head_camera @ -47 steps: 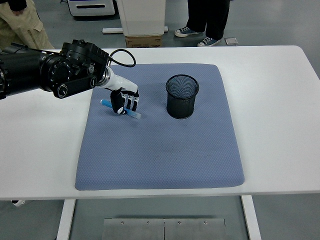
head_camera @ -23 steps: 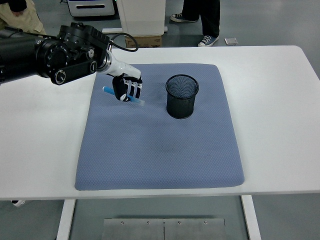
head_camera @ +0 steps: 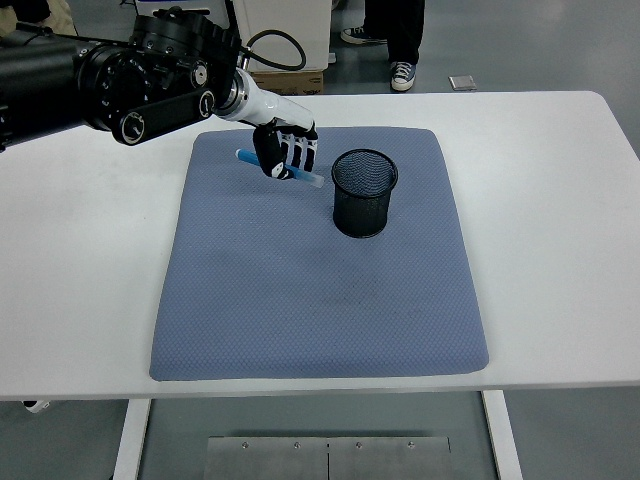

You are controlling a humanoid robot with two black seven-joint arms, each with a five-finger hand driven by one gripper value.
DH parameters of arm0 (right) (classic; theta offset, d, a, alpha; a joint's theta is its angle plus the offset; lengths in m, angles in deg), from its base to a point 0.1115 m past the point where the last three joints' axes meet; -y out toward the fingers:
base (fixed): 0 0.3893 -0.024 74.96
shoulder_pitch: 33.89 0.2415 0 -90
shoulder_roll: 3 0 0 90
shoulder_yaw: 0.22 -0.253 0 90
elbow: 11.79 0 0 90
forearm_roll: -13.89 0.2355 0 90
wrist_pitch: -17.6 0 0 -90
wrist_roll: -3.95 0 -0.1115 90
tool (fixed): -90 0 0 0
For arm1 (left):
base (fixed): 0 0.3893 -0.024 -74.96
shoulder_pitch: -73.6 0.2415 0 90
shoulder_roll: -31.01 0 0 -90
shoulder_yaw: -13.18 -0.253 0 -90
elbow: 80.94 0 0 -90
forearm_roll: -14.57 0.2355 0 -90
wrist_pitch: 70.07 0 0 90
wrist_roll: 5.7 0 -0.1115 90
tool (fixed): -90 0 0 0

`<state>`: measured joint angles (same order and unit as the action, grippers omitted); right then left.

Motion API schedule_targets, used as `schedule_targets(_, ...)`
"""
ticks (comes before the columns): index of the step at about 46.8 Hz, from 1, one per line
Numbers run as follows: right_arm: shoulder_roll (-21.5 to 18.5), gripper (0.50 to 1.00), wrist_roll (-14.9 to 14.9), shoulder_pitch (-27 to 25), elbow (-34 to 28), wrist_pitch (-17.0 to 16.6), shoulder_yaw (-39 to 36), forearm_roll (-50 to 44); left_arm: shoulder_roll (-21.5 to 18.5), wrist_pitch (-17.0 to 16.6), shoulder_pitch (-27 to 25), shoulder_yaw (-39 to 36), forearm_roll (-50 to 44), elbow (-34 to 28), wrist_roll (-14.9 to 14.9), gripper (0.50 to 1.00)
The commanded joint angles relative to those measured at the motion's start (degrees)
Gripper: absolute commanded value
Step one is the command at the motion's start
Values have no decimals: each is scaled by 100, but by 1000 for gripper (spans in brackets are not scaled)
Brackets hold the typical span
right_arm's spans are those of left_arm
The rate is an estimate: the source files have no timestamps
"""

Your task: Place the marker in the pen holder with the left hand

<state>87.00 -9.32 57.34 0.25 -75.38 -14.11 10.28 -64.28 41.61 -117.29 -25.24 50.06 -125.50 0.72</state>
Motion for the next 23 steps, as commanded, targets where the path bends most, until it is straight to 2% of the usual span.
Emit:
schedule_targets(1,0,1000,0,0,0,-1,0,0,20,3,-36,98,-6,0,0,500)
schedule_targets(23,0,1000,0,0,0,-1,0,0,309,-15,-97,608,-639,0,0,500)
